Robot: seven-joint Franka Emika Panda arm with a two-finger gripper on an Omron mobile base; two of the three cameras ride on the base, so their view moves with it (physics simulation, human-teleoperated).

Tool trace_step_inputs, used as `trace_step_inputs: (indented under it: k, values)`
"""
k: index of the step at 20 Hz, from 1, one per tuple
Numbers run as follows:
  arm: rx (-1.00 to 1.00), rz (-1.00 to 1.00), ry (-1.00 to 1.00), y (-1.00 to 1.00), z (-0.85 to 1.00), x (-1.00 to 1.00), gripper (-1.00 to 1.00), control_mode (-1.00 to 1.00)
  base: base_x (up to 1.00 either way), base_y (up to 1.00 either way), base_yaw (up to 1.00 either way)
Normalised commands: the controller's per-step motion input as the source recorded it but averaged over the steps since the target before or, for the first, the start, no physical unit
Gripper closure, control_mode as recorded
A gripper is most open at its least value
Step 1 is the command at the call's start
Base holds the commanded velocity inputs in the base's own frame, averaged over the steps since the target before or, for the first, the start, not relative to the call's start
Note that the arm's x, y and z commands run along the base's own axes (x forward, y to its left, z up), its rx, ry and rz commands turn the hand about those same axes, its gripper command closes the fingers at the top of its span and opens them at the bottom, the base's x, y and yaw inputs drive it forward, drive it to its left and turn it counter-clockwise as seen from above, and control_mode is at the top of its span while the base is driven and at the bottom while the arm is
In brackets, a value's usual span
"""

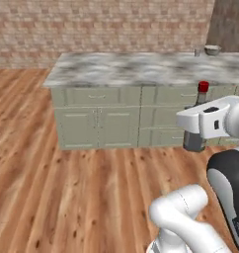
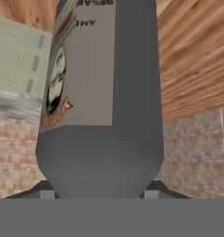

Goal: There is a bowl on the dining counter. Grab a lemon wedge from the fridge and place it in the bowl. Then get the liquor bottle and glass cup from the cabinet and place them next to the bowl.

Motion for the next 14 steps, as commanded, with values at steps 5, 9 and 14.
trace_step_inputs:
  k: [5,9,14]
  values:
    - [0.00,0.00,0.00,0.00,0.00,0.00,1.00,1.00,1.00,0.41,0.34]
    - [0.00,0.00,0.00,0.00,0.00,0.00,1.00,1.00,1.00,0.53,0.28]
    - [0.00,0.00,0.00,0.00,0.00,0.00,1.00,1.00,1.00,0.74,0.24]
